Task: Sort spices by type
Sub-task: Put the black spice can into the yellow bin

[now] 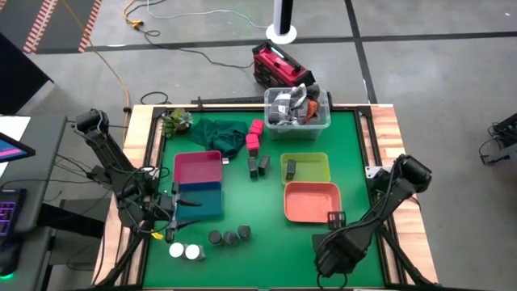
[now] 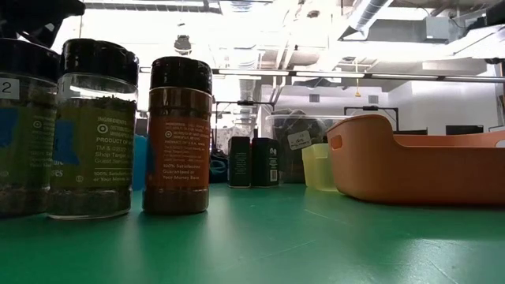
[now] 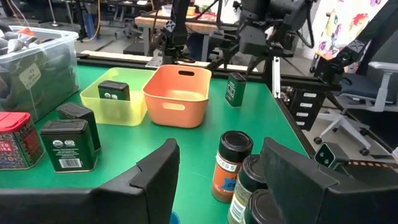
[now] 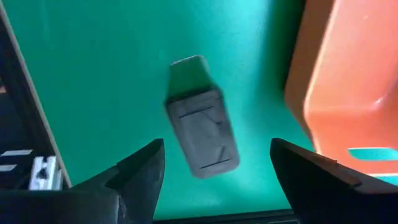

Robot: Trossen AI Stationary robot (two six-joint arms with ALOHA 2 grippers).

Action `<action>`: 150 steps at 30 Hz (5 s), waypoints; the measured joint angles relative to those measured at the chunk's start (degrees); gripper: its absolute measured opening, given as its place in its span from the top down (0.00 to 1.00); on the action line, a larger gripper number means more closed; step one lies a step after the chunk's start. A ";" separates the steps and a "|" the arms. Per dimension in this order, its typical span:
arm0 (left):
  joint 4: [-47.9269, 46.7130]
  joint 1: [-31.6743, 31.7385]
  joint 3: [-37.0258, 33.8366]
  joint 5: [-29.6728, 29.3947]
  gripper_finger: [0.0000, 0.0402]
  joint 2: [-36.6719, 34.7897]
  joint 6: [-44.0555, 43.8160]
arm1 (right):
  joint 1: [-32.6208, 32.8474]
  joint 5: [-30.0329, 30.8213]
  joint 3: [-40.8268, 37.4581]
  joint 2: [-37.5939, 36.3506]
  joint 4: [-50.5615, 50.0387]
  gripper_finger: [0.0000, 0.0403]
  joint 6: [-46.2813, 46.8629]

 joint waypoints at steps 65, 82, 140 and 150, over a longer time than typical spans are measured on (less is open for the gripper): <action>-0.08 0.02 0.02 -1.87 0.46 0.00 0.66 | -49.38 10.80 15.64 0.04 -13.24 0.64 0.42; -0.61 -1.79 0.02 -1.39 0.46 0.00 -0.37 | -53.13 5.40 1.94 -0.11 -2.42 0.64 -4.53; -0.61 0.51 0.04 -1.51 0.46 0.00 -0.42 | -49.98 6.15 0.87 -7.00 16.72 0.46 -15.16; -0.08 2.45 0.04 -1.56 0.46 0.02 2.82 | -44.74 7.80 14.88 3.81 13.13 0.36 -44.83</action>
